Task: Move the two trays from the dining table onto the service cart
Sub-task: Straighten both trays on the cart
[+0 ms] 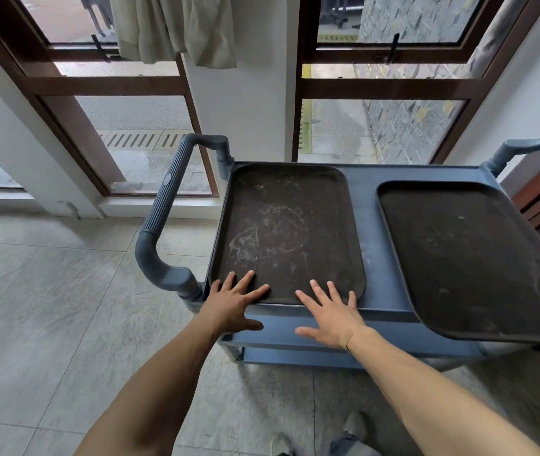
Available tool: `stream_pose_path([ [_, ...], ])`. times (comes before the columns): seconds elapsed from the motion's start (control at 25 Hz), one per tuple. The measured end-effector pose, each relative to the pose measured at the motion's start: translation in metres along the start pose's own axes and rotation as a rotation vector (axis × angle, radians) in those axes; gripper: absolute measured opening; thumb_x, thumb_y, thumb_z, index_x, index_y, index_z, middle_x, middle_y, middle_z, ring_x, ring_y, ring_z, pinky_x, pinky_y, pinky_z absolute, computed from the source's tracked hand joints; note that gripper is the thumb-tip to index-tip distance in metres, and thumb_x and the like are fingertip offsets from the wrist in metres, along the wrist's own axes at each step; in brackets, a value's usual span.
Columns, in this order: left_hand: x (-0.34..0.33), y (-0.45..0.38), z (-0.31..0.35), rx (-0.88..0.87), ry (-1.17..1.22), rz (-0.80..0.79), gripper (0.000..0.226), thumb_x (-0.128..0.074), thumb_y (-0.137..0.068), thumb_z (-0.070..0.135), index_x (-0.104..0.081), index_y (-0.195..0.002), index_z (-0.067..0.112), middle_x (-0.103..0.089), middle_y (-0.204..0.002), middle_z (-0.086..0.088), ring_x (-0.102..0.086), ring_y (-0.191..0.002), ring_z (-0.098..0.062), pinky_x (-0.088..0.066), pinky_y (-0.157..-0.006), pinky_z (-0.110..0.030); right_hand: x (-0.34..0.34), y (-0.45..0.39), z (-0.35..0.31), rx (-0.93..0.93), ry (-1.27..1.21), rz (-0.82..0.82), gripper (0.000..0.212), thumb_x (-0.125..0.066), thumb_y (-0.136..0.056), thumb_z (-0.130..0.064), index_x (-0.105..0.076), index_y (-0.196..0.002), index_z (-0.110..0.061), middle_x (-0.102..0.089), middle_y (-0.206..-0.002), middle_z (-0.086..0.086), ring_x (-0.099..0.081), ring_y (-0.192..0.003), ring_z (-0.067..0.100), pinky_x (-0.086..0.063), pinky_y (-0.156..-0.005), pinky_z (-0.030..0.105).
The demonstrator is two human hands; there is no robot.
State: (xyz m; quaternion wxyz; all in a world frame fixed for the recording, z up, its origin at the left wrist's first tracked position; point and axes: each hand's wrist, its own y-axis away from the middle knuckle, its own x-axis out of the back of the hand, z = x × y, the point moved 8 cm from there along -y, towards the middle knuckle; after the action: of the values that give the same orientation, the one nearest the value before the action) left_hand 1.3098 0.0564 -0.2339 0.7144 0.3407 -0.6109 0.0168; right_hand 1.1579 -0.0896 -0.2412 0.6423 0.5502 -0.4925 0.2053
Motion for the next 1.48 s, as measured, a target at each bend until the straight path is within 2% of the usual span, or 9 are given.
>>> stream_pose_path([
  [0.16,0.001,0.000,0.006,0.084,0.101,-0.022,0.087,-0.036,-0.077,0.088,-0.004,-0.151,0.057,0.008,-0.168,0.004,0.003,-0.153,-0.033,-0.002,-0.118,-0.063,0.006,0.007,0.002,0.055,-0.001,0.000,0.076,-0.032,-0.089,-0.074,-0.001,-0.153,-0.045,0.008,-0.166,-0.001,0.006,-0.150,0.033,-0.005,-0.113,0.066],
  [0.36,0.011,0.002,0.025,0.135,0.143,0.017,0.092,-0.029,-0.076,0.091,0.001,-0.154,0.051,0.009,-0.167,0.004,0.005,-0.153,-0.028,0.001,-0.117,-0.063,0.032,0.024,0.029,0.104,0.087,0.161,0.071,-0.028,-0.091,-0.072,-0.004,-0.153,-0.046,0.011,-0.165,0.000,0.021,-0.148,0.030,0.007,-0.114,0.062],
  [0.52,0.032,-0.006,0.068,0.088,0.109,0.098,0.095,-0.024,-0.076,0.091,0.002,-0.155,0.046,0.009,-0.167,0.004,0.008,-0.153,-0.025,0.003,-0.120,-0.058,0.051,0.049,0.087,0.056,0.081,0.223,0.069,-0.023,-0.090,-0.074,-0.005,-0.152,-0.050,0.012,-0.165,0.000,0.024,-0.147,0.029,0.011,-0.113,0.061],
  [0.76,0.077,-0.036,0.179,-0.011,0.119,0.197,0.097,-0.022,-0.075,0.092,0.000,-0.156,0.045,0.007,-0.168,0.005,0.006,-0.153,-0.022,0.001,-0.121,-0.054,0.059,0.093,0.207,-0.036,0.053,0.277,0.072,-0.016,-0.087,-0.079,-0.002,-0.152,-0.051,0.010,-0.165,-0.003,0.020,-0.148,0.027,0.009,-0.114,0.061],
  [1.16,0.089,-0.084,0.339,-0.088,0.090,0.173,0.102,-0.020,-0.068,0.097,-0.001,-0.155,0.048,0.007,-0.167,0.008,0.008,-0.153,-0.019,0.005,-0.121,-0.052,0.015,0.162,0.387,-0.126,-0.060,0.210,0.093,-0.005,-0.065,-0.097,-0.001,-0.149,-0.057,0.011,-0.164,-0.008,0.020,-0.148,0.024,0.013,-0.112,0.061],
  [1.48,0.060,-0.083,0.380,-0.104,0.032,0.091,0.109,-0.018,-0.058,0.104,0.002,-0.153,0.053,0.015,-0.165,0.010,0.021,-0.150,-0.022,0.018,-0.117,-0.049,-0.018,0.174,0.418,-0.083,-0.049,0.135,0.105,-0.008,-0.054,-0.103,0.002,-0.148,-0.057,0.012,-0.165,-0.007,0.020,-0.148,0.025,0.016,-0.108,0.066],
])
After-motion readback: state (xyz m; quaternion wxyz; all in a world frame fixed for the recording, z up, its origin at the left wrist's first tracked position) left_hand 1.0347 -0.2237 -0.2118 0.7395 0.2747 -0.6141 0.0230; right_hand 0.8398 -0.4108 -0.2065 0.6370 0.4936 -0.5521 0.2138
